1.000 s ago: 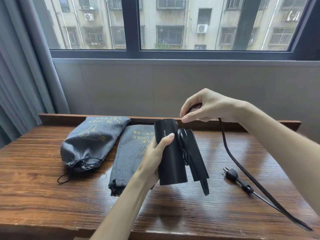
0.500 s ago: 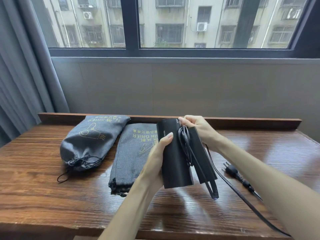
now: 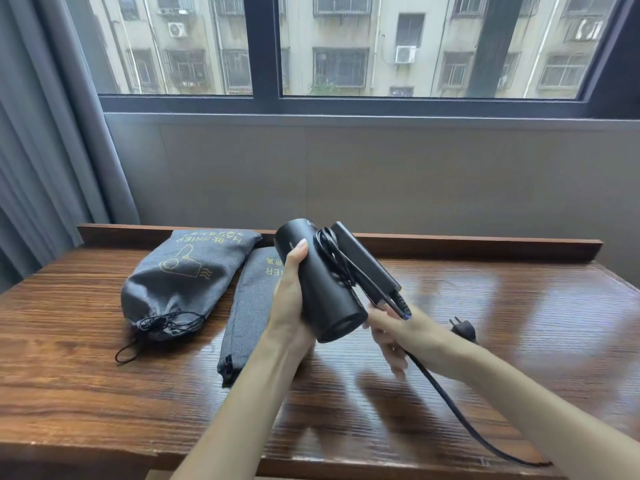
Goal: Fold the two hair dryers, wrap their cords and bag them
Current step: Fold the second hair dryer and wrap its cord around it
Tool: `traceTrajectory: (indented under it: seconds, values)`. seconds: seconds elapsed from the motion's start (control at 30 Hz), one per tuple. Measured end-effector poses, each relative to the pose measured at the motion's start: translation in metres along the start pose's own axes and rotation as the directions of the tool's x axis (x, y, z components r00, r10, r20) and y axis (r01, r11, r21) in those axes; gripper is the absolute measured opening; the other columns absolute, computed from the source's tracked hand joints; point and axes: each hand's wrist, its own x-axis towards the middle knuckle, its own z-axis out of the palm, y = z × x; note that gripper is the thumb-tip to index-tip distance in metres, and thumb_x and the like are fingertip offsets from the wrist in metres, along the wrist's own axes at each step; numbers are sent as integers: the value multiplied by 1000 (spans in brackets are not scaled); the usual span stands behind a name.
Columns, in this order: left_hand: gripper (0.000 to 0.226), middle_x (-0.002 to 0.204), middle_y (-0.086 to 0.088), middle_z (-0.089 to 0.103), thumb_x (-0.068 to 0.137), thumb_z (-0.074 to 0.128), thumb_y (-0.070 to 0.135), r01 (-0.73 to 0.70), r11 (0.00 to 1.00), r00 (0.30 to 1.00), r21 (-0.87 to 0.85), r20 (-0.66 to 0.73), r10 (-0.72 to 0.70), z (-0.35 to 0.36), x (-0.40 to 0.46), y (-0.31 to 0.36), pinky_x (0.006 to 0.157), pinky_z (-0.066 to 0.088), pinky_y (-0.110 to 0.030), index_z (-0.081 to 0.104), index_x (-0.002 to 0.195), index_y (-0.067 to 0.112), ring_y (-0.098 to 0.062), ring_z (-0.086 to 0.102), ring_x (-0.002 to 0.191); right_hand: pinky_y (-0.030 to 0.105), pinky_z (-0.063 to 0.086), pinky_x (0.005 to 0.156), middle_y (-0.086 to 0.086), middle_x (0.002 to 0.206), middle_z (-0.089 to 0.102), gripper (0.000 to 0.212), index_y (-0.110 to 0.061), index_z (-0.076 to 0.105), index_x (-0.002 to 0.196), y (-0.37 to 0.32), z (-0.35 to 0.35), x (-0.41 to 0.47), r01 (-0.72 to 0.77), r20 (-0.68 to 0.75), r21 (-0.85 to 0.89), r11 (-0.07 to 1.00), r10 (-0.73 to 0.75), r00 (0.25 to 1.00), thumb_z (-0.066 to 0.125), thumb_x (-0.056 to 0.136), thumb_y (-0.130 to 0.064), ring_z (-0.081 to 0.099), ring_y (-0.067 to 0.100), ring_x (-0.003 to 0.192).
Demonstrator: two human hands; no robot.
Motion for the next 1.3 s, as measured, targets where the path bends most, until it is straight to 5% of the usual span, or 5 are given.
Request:
traceTrajectory:
  seconds: [0.27,0.37,0.43,0.63,1.3]
  values:
    - [58,115,-21,68,79,74,36,-140,987,971,80,-185,153,-10,10,4,83,56,-56,58,125,4,-30,68,90,21,25,31,-4,51,37,27,-9,52,89,-15,-3,-57,-56,78,-415,908,97,992,40,102,-31,34,13,25]
    - [58,117,-23,66,75,78,36,-179,973,962,145,-183,204,-10,9,-3,83,55,-59,58,122,9,-32,68,91,27,43,45,-9,47,44,32,-21,51,80,-30,-9,-69,-54,41,-592,804,97,994,38,98,-44,37,12,32]
    - [60,117,-21,67,71,81,39,-205,961,952,187,-190,240,-11,11,-4,84,54,-61,59,119,12,-34,68,97,33,46,67,-11,56,52,39,-23,52,80,-34,-14,-76,-15,14,-751,660,38,999,36,94,-55,43,10,47]
    - [59,114,-16,68,68,83,43,-244,910,949,335,-111,296,-22,11,-5,82,54,-63,59,115,17,-34,68,100,25,38,52,-9,58,55,29,-35,52,66,-81,-39,-85,183,20,-841,509,-309,951,46,83,-58,46,12,55]
    - [57,121,-21,65,81,68,40,-136,946,970,296,235,66,11,-28,-22,84,55,-47,57,127,8,-31,65,102,22,35,61,-2,62,58,21,-18,75,81,-112,-89,39,351,34,-496,794,-386,922,74,78,-39,45,8,62]
